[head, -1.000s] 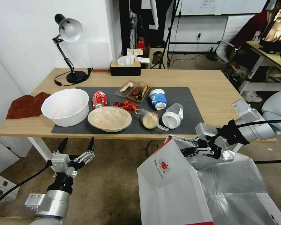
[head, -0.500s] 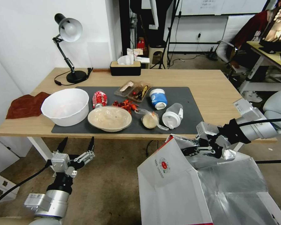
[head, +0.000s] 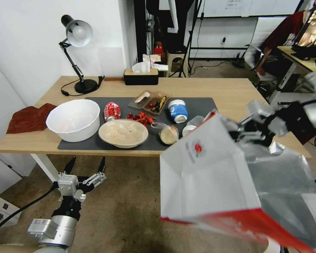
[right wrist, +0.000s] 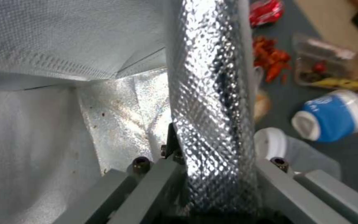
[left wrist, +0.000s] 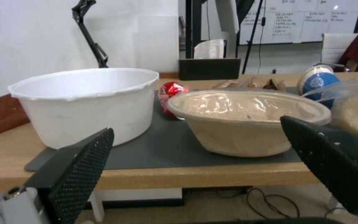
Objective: Pick up the food delivery bag from the floor and place it on the table.
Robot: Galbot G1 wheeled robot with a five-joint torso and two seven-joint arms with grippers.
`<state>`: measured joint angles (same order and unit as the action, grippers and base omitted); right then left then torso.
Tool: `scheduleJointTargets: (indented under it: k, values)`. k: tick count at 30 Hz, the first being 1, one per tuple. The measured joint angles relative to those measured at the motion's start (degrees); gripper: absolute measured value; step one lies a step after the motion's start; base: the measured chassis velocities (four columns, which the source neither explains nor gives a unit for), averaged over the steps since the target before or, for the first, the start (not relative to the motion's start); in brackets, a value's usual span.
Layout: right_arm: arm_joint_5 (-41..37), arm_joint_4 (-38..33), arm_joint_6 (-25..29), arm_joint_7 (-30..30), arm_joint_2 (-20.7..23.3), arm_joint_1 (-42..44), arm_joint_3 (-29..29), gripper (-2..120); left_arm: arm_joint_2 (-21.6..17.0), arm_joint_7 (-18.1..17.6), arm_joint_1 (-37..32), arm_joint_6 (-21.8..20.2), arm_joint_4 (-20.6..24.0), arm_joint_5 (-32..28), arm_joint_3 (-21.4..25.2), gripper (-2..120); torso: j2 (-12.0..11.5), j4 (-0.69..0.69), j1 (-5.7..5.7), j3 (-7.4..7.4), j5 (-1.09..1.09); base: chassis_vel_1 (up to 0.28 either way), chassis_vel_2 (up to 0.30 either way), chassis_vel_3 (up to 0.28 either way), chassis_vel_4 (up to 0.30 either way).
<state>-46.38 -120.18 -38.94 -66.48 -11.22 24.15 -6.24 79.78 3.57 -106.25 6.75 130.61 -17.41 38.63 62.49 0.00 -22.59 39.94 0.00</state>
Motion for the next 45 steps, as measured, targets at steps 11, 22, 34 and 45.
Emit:
scheduleJointTargets:
  k: [11,22,34,45]
  values:
    - [-7.33,6.44,-0.96,1.39,1.02,-0.45,-9.44,0,-0.22,0.06,-1.76,0.18,0.8,0.5,0.16,100,-0.07,0.0,0.04,-0.04,0.01,0.0,0.0,0.0,0.0]
    - [-10.16,14.68,-2.06,5.33,2.05,-0.82,-16.73,0,1.45,0.44,-5.15,0.22,4.48,2.86,-1.04,100,-0.11,0.0,0.05,-0.06,0.01,0.0,0.0,0.0,0.0]
    - [-6.66,21.91,-2.15,7.0,4.91,13.43,-31.88,0,3.54,0.68,-9.2,0.69,8.16,6.15,-2.45,100,-0.14,0.0,0.07,-0.08,0.02,0.0,0.0,0.0,0.0]
    - [-2.9,31.35,-2.2,9.49,5.63,13.46,-29.31,0,4.5,0.72,-10.08,0.69,9.35,7.32,-3.51,100,-0.15,-0.01,0.07,-0.08,0.02,0.0,0.0,0.0,0.0]
